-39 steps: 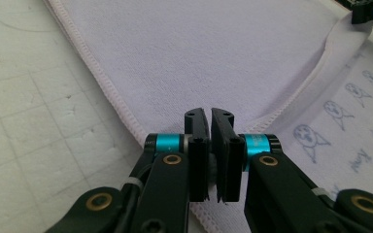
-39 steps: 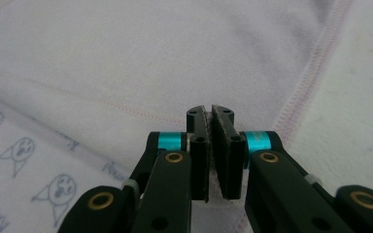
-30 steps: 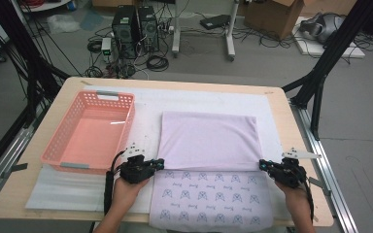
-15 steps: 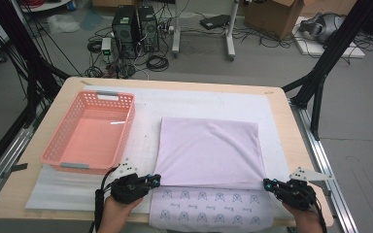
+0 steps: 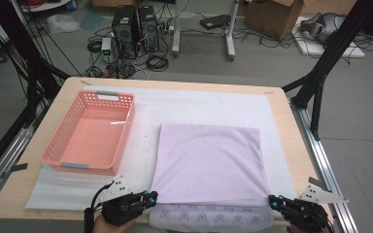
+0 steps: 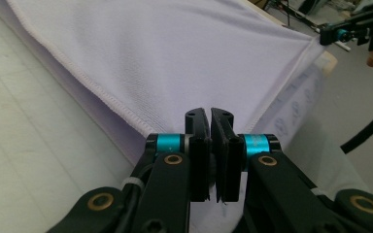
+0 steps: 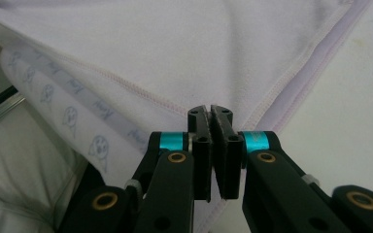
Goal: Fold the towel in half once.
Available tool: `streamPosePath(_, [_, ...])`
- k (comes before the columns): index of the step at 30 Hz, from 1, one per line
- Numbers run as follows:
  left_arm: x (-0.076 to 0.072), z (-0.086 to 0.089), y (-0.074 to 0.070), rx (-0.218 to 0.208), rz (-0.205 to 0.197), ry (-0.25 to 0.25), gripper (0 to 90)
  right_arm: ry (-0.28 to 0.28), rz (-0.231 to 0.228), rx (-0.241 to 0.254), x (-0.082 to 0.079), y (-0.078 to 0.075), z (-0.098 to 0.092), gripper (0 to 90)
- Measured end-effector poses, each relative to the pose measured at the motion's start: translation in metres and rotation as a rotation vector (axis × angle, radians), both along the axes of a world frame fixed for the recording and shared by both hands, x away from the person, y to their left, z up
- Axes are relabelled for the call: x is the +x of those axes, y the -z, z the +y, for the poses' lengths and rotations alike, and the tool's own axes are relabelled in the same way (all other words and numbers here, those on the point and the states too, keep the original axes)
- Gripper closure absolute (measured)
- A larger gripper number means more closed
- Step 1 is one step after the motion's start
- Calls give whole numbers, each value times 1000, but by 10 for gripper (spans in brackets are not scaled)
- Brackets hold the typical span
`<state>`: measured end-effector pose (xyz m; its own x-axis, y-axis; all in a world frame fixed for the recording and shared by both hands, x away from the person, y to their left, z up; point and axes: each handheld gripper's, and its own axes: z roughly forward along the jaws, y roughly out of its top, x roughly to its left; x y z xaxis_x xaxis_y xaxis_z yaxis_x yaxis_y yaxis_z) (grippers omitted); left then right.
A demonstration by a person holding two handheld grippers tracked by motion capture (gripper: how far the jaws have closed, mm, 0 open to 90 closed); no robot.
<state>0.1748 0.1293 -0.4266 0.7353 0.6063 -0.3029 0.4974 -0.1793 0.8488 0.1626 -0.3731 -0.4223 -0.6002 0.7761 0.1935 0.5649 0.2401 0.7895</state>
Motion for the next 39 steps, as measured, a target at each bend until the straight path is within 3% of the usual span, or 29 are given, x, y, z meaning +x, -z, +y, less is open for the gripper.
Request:
streamPosePath(4, [-13, -1, 0, 12, 5, 27, 856, -6, 9, 7, -14, -2, -3, 871])
streamPosePath(9, [-24, -1, 5, 32, 29, 71, 846, -27, 40, -26, -29, 3, -2, 870])
streamPosePath(10, [-23, -1, 6, 25, 24, 83, 820, -27, 46, -31, -29, 5, -1, 865])
streamPosePath(11, [-20, -1, 7, 27, 9, 77, 733, -28, 51, -35, -29, 6, -1, 813])
streamPosePath(12, [-15, -1, 6, 17, -3, 57, 604, -14, 53, -33, -27, 6, -1, 699])
streamPosePath(13, [-9, 1, 4, 8, -14, 39, 534, 1, 57, -21, -24, 6, -2, 661])
streamPosePath(15, [6, 2, 2, -4, -57, -10, 487, 27, 37, -3, -17, 2, -4, 623])
streamPosePath(18, [34, 3, -1, -20, -89, -63, 480, 66, -5, -11, 0, -1, -5, 606])
streamPosePath(20, [54, 1, -1, -28, -90, -84, 481, 110, -20, -30, 20, -1, -4, 594])
streamPosePath(24, [96, -4, 0, -16, -107, -98, 480, 157, -24, -58, 68, 3, -3, 572])
streamPosePath(26, [117, -6, 3, -22, -88, -102, 467, 182, -22, -57, 93, 4, -2, 558])
streamPosePath(28, [134, -8, 6, -2, -78, -129, 463, 193, -16, -66, 116, 5, 0, 544])
streamPosePath(31, [149, -10, 11, 11, -100, -163, 464, 202, -6, -63, 144, 7, 4, 507])
streamPosePath(33, [160, -13, 12, 41, -89, -174, 461, 211, 10, -76, 158, 9, 6, 481])
streamPosePath(36, [175, -16, 14, 58, -66, -223, 436, 216, 20, -92, 172, 11, 9, 479])
streamPosePath(37, [178, -17, 16, 55, -76, -243, 432, 222, 26, -86, 176, 12, 10, 477])
streamPosePath(39, [188, -20, 17, 103, -68, -262, 435, 230, 32, -86, 182, 14, 10, 473])
